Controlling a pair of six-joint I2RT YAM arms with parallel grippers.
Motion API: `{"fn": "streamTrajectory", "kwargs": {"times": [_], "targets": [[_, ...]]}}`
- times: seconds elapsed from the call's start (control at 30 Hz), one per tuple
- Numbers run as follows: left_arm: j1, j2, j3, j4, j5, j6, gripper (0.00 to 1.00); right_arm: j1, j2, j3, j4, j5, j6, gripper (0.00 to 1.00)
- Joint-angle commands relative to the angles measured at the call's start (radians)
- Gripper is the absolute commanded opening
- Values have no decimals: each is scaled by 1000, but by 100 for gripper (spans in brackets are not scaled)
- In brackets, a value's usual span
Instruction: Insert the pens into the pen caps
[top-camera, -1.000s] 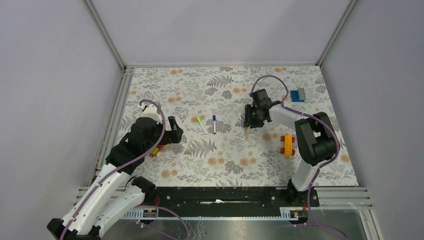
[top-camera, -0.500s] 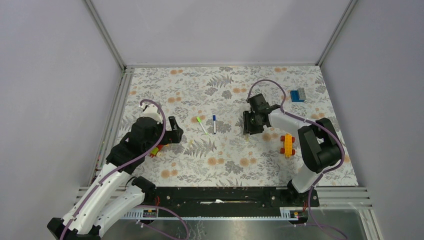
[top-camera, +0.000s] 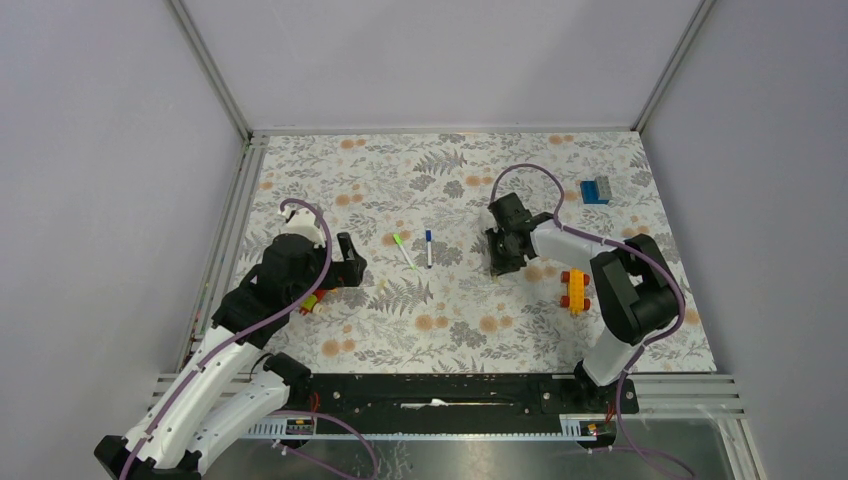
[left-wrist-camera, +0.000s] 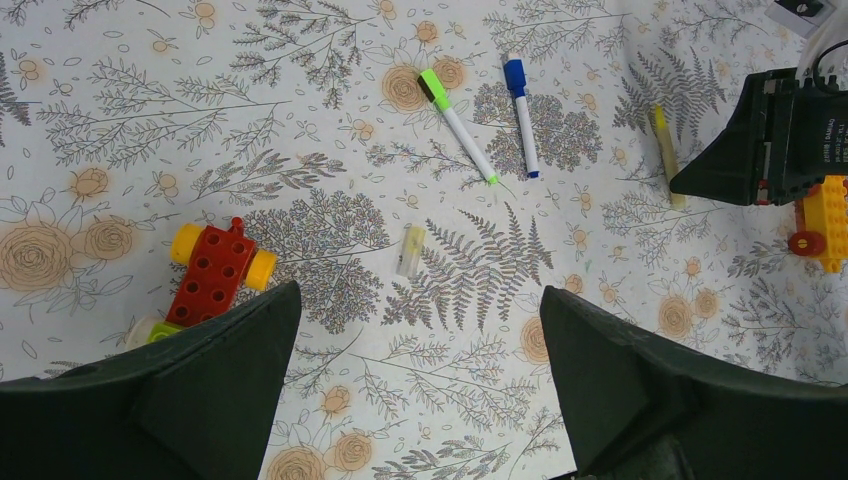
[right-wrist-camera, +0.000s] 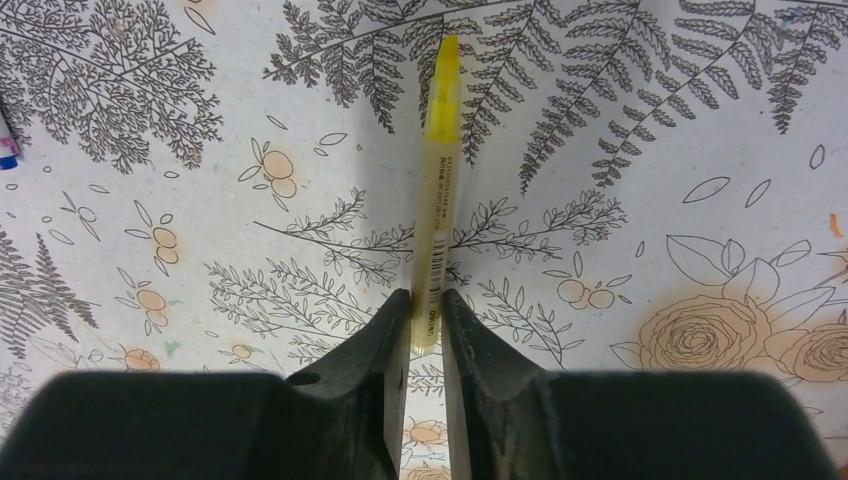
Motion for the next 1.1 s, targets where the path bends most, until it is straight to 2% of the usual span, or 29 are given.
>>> {"fn": "streamTrajectory", "kwargs": {"times": [0.0,0.27,0.37,0.63,1.07], "targets": [[-2,1,6,43,-3,13,99,22,31,3,-51,77,-12,25],[-2,5,5,43,-3,12,99,51,50,9,-72,115,-10,31],[-2,9,5,43,-4,12,99,55,64,7,-68,115,-12,26],[-2,14,7,43,-1,11,99,62,66,0,-41,112,-17,1],[-2,66,49,48,47,14,99,66,-101,-45,152,-31,18,0]]}}
